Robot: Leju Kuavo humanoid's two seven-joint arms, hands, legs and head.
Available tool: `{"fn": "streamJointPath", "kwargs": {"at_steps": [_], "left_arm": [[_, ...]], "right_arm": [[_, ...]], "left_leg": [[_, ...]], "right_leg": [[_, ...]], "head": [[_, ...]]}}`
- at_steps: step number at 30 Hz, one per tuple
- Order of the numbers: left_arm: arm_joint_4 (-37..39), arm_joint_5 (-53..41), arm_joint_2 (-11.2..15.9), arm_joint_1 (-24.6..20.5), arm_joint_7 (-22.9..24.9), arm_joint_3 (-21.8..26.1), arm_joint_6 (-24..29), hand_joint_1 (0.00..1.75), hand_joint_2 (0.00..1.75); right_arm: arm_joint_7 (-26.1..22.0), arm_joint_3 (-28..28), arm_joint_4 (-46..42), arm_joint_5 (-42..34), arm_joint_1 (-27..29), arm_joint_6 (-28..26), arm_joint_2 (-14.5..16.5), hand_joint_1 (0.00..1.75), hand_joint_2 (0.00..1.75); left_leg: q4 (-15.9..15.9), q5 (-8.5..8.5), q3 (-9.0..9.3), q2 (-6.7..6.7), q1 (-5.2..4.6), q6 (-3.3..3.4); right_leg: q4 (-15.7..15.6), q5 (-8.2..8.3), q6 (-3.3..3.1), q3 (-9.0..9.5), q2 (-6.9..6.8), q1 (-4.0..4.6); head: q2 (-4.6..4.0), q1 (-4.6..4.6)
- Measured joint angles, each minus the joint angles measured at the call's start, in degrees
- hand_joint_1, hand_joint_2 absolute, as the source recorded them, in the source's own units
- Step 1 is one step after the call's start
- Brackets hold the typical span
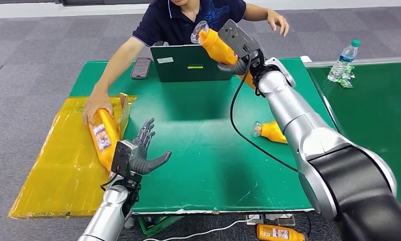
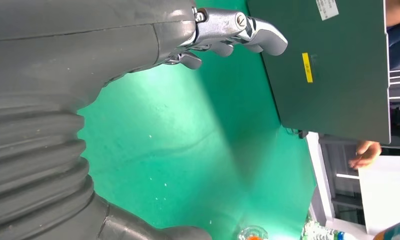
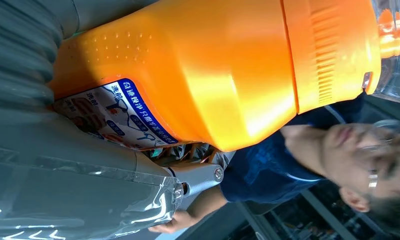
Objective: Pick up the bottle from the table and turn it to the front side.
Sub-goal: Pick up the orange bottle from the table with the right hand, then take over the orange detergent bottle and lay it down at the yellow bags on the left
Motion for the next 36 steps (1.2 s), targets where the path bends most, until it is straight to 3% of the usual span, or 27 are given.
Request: {"fn": "streamJointPath", "kwargs": {"at_steps": [11, 18, 27, 36], "left_arm": [[5.23, -0.07, -2.54, -5.97, 0.00, -1.04, 0.79, 0.00, 1.75], [7.19, 0.10, -3.51, -8.34, 0.00, -1.17, 0.86, 0.00, 1.75], [12.51, 0.79, -6.12, -14.99, 0.00, -1.95, 1.75, 0.00, 1.75], [17.46, 0.82, -7.70, -20.31, -0.01, -1.97, 2.62, 0.00, 1.75]], "right_arm": [[-3.30, -1.94, -4.33, -9.36, 1.36, -1.55, 4.40, 1.75, 1.75], [-4.30, -1.94, -7.58, -12.14, 4.09, -1.18, 5.83, 1.75, 1.75], [-4.60, -1.70, -12.27, -14.27, 8.13, 0.33, 8.90, 1.75, 1.75], [-4.63, -0.57, -13.63, -15.39, 9.80, 0.72, 9.62, 1.75, 1.75]], "left_leg": [[0.00, 0.00, 0.00, -0.01, 0.00, 0.00], [0.00, 0.00, -0.01, -0.02, 0.00, 0.00], [0.00, 0.01, -0.01, -0.04, 0.00, -0.01], [0.01, 0.01, -0.01, -0.04, 0.00, -0.01]], "right_leg": [[0.00, 0.00, 0.00, 0.00, 0.00, 0.00], [0.00, 0.00, 0.00, 0.00, 0.00, 0.00], [0.00, 0.00, -0.01, 0.00, -0.02, 0.01], [0.00, 0.01, 0.00, 0.01, -0.01, 0.00]], "head": [[-0.01, 0.00], [0.00, 0.00], [0.01, 0.00], [0.00, 0.00]]}}
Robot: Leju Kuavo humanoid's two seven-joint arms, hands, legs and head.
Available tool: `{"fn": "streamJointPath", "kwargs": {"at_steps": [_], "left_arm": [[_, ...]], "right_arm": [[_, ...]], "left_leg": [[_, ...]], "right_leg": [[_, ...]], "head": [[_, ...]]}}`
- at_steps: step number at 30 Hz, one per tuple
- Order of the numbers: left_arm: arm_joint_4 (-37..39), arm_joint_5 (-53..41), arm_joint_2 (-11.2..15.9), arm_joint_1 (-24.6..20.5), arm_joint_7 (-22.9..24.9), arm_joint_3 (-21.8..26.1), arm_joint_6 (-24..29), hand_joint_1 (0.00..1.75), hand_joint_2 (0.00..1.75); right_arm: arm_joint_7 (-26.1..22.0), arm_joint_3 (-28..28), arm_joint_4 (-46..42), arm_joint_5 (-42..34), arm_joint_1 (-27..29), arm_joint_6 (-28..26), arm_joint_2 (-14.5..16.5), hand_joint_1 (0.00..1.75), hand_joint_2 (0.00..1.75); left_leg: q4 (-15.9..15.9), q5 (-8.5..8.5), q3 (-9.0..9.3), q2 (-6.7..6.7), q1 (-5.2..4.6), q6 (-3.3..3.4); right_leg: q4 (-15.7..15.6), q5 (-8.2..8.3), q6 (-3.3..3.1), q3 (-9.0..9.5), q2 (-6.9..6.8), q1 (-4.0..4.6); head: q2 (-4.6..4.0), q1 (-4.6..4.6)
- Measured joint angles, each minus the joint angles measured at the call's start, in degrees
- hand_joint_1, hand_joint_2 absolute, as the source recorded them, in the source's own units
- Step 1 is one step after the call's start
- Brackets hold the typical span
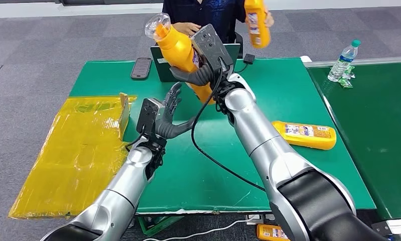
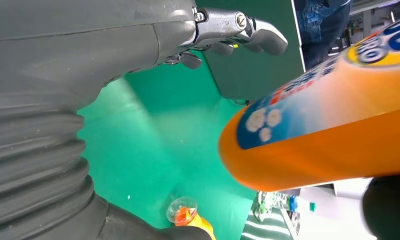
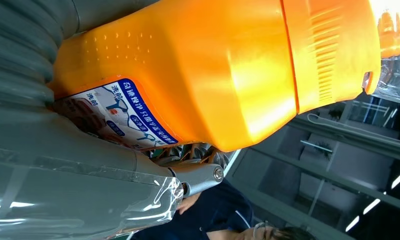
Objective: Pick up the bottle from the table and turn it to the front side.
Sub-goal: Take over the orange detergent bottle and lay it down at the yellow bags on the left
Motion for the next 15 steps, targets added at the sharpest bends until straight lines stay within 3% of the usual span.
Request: {"fn": "streamJointPath", "kwargs": {"at_steps": [15], "left_arm": [[3.42, 0.20, -0.63, -2.22, -0.02, 0.00, 1.05, 0.00, 1.75]], "right_arm": [[-0.01, 0.86, -0.10, -0.27, 0.28, 0.14, 0.10, 1.75, 1.75]], "left_leg": [[0.00, 0.00, 0.00, 0.00, 0.00, 0.00]], "right_leg": [[0.00, 0.00, 0.00, 0.00, 0.00, 0.00]], "head": [[0.01, 0.00]]}}
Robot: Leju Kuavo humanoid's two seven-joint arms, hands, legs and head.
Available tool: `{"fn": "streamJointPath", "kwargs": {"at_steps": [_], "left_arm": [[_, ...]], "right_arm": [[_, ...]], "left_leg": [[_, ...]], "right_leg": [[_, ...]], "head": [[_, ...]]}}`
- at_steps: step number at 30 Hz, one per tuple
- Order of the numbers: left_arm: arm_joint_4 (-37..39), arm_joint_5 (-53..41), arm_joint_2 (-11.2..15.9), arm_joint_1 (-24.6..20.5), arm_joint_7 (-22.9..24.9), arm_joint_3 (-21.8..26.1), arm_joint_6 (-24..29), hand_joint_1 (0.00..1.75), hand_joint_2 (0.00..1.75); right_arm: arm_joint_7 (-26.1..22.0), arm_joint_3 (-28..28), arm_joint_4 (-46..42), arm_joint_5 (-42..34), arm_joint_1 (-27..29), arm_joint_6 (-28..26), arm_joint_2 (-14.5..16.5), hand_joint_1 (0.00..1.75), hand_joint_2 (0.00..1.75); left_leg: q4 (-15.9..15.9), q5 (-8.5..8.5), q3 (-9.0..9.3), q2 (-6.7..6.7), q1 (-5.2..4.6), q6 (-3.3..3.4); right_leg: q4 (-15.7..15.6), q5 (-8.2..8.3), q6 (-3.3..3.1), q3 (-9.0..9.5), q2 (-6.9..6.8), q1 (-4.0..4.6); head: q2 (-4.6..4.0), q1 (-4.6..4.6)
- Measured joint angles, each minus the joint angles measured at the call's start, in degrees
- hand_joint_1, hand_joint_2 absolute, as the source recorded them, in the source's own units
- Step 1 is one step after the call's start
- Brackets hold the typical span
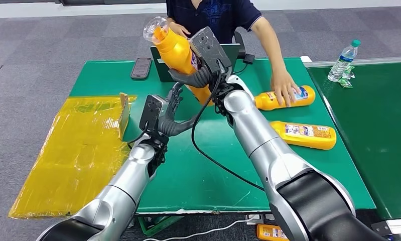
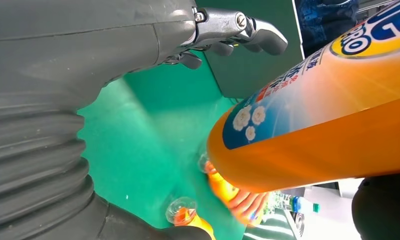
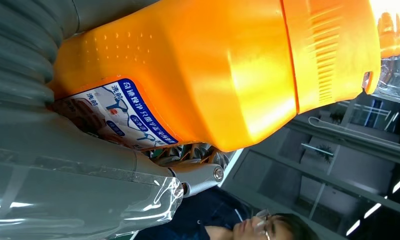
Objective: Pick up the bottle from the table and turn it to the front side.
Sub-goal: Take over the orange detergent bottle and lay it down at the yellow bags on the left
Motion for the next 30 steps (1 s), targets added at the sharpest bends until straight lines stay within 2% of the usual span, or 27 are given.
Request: {"fn": "streamJointPath", "kwargs": {"at_steps": [15, 30], "left_arm": [[3.19, 0.30, -0.64, 0.00, 0.01, 0.00, -0.02, 0.00, 1.75], [3.21, 0.38, -1.04, -0.02, 0.00, 0.00, 0.16, 0.00, 1.75]], "right_arm": [[-0.08, 0.96, 0.58, -0.64, -0.02, 0.01, 0.93, 1.75, 1.75], [-0.91, 0.98, 1.34, -2.72, 0.01, 0.67, 1.64, 1.75, 1.75]], "left_leg": [[0.00, 0.00, -0.01, -0.01, 0.00, 0.00], [0.00, 0.01, -0.01, -0.01, 0.00, -0.01]], "right_leg": [[0.00, 0.00, 0.00, 0.00, -0.01, 0.00], [0.00, 0.00, 0.00, 0.00, -0.01, 0.00]], "head": [[-0.01, 0.00], [-0.01, 0.00]]}}
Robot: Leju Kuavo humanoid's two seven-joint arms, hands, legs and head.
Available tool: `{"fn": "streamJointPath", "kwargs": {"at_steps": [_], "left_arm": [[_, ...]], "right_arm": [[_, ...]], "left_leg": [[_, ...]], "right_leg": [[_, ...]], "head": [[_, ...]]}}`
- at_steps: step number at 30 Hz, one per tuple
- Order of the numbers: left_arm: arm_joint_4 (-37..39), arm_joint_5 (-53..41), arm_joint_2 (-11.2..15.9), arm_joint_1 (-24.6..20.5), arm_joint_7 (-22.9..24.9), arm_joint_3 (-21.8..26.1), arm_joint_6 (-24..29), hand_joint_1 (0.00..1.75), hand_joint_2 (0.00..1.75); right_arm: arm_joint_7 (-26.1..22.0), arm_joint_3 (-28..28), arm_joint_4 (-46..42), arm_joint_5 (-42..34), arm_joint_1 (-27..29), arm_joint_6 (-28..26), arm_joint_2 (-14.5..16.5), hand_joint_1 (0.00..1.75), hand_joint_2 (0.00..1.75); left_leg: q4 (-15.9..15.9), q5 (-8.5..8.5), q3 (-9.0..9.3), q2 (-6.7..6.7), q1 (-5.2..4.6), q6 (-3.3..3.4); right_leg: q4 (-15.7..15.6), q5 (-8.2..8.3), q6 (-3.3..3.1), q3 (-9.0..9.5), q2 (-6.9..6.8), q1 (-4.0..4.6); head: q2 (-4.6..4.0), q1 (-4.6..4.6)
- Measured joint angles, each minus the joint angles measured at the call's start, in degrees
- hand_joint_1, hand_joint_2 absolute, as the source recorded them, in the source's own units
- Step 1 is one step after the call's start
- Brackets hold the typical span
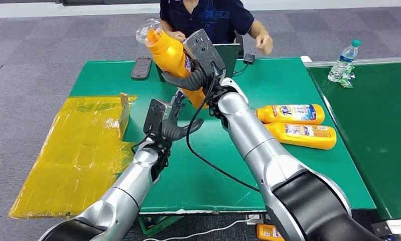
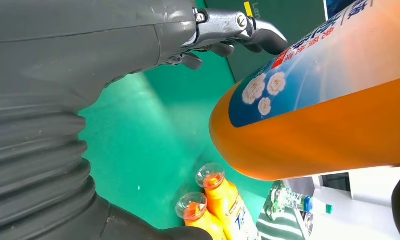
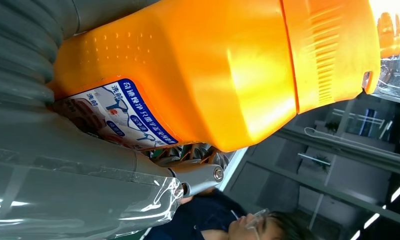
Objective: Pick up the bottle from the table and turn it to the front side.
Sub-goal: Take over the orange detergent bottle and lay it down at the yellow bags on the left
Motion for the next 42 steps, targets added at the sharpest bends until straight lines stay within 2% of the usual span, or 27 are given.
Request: {"fn": "streamJointPath", "kwargs": {"at_steps": [8, 19, 42], "left_arm": [[-0.75, 4.18, -0.05, -1.33, 0.02, -0.52, 2.15, 0.00, 1.75], [-2.27, 6.56, -0.05, -2.32, 0.02, -0.56, 2.35, 0.00, 1.75], [-2.85, 9.61, -0.05, -2.70, 0.02, -1.56, 2.38, 0.00, 1.75]], "right_arm": [[-0.88, 0.88, 0.25, -3.90, 0.61, 0.29, 1.22, 1.75, 1.75], [-0.89, 1.53, 0.25, -7.19, 2.20, 0.60, 1.76, 1.75, 1.75], [-0.90, 2.17, 0.22, -7.65, 3.03, 0.29, 1.82, 1.75, 1.75]], "left_leg": [[0.00, 0.01, 0.00, 0.01, 0.00, -0.01], [0.00, 0.01, 0.00, 0.01, 0.00, -0.01], [0.01, 0.01, 0.01, 0.01, 0.00, -0.01]], "right_leg": [[0.00, 0.00, 0.00, -0.01, 0.00, 0.01], [0.00, 0.00, 0.00, 0.00, 0.01, 0.00], [0.00, 0.00, 0.00, -0.01, 0.01, 0.00]], "head": [[0.00, 0.00], [0.00, 0.00], [0.00, 0.00]]}}
